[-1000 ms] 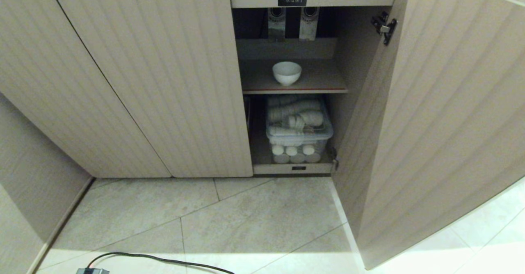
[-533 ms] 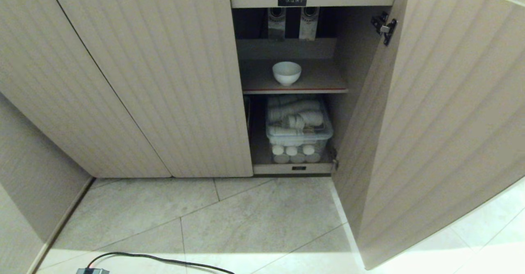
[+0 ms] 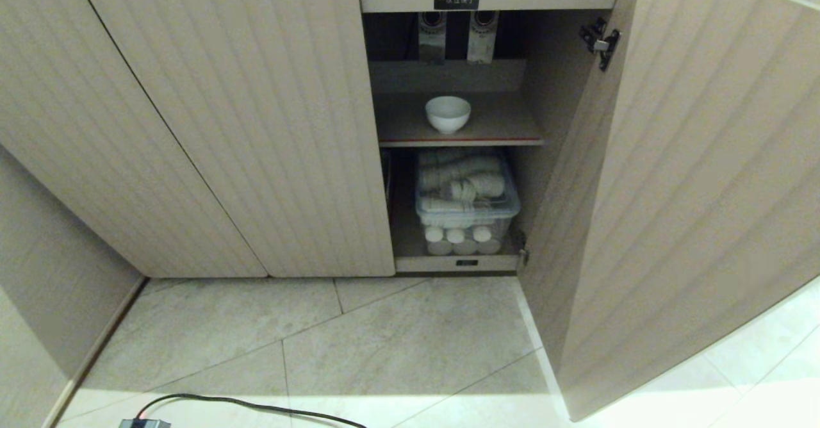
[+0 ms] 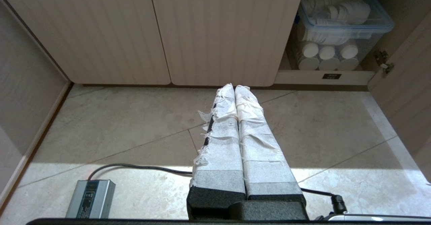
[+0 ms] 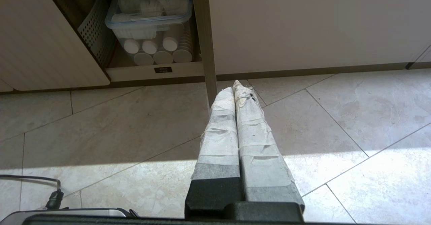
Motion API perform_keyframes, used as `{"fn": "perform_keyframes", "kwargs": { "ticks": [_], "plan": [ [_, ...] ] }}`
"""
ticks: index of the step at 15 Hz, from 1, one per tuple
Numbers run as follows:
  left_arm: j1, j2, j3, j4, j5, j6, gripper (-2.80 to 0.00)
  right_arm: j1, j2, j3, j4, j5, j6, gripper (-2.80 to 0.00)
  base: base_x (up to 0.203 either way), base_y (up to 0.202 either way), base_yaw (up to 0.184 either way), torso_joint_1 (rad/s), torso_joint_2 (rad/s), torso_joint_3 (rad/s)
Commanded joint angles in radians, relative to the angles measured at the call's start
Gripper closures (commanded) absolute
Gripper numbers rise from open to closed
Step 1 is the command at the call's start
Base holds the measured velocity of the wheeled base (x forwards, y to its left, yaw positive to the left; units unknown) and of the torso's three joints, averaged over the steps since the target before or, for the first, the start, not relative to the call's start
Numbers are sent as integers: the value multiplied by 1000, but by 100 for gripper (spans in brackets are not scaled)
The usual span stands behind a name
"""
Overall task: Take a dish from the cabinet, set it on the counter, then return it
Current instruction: Take the bowl from the cabinet
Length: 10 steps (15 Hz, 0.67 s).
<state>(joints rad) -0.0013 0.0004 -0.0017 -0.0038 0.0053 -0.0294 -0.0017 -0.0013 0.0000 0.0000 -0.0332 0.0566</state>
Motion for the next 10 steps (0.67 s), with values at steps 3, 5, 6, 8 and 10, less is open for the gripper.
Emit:
{"fn": "perform_keyframes", "kwargs": {
  "ticks": [3,5,6,8,10],
  "plan": [
    [0,0,0,-1,-1,-1,0,0,1,0,0,-1,0,0,0,0,0,0,0,0],
    [0,0,0,-1,1,-1,0,0,1,0,0,-1,0,0,0,0,0,0,0,0],
    [0,0,0,-1,1,-1,0,0,1,0,0,-1,0,0,0,0,0,0,0,0],
    [0,0,0,-1,1,-1,0,0,1,0,0,-1,0,0,0,0,0,0,0,0],
    [0,0,0,1,1,-1,0,0,1,0,0,-1,0,0,0,0,0,0,0,0]
  ]
}}
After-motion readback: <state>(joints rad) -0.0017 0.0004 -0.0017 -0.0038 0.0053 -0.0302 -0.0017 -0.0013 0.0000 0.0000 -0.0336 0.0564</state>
